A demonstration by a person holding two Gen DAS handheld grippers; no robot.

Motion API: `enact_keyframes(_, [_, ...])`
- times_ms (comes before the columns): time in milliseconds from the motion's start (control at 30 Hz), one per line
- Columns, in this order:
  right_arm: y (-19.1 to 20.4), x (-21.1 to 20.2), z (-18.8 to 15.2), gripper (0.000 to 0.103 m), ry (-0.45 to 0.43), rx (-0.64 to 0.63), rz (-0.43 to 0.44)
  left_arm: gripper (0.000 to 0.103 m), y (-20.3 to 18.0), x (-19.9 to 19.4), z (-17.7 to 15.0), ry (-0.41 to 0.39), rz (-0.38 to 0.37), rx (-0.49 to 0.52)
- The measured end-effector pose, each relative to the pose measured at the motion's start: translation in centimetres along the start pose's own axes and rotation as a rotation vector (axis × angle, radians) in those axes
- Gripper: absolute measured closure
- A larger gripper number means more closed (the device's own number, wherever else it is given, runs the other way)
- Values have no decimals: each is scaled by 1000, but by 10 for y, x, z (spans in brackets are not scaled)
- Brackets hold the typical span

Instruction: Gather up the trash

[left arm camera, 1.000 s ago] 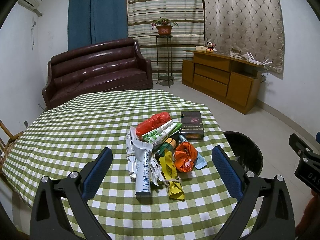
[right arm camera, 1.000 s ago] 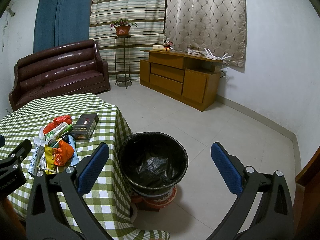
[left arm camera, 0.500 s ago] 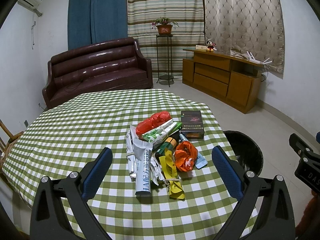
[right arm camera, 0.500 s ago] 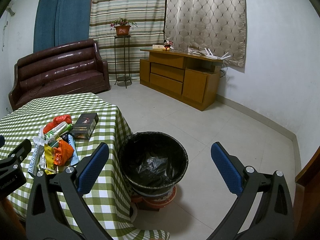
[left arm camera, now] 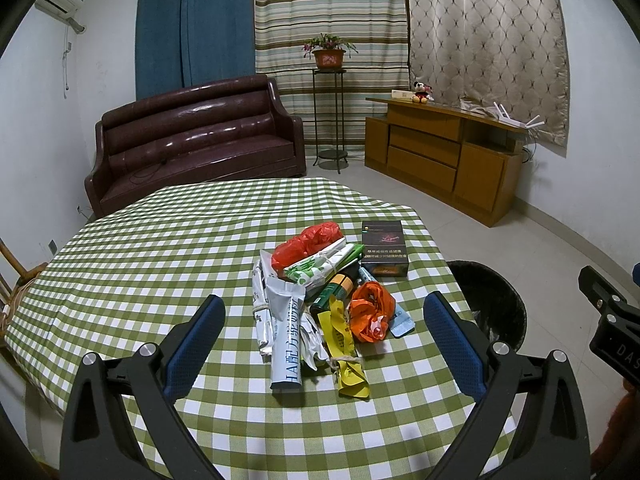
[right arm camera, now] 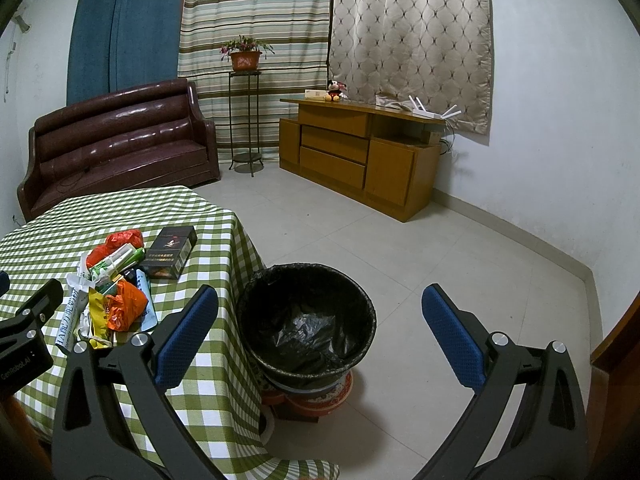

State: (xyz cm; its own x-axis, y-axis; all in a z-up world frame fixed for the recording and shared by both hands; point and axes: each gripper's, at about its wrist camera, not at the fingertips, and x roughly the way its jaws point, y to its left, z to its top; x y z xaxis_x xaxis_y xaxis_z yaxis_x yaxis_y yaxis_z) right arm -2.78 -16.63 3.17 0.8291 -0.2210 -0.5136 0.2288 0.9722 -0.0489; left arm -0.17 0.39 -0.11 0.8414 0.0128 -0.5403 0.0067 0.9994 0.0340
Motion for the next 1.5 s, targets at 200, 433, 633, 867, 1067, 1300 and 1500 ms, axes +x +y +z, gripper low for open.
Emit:
enact_keyframes(200, [-1,0,0,3,0,0,-1,6,0,1,-1,1,-1,1])
enact_keyframes(433, [-1,0,1,3,2,-2,-1,6,1,3,-5,8,-3,2])
enact_keyframes(633, [6,4,-4,3,14,-9,5,6,8,6,-8,23,-1,8])
enact_keyframes(867, [12,18,-11,3,55,-9,29,6,39,17,-16,87,29,-12])
enact_keyframes(1067, [27,24,-12,5,74,-30,54,6,62,28,-24,142,53,-30])
enact_keyframes(1300, [42,31,-13,6,87,-51,66,8,65,37,-23,146,48,23])
enact_keyframes(1500, [48,43,-15,15,123,-54,71,18,60,45,-19,152,7,35])
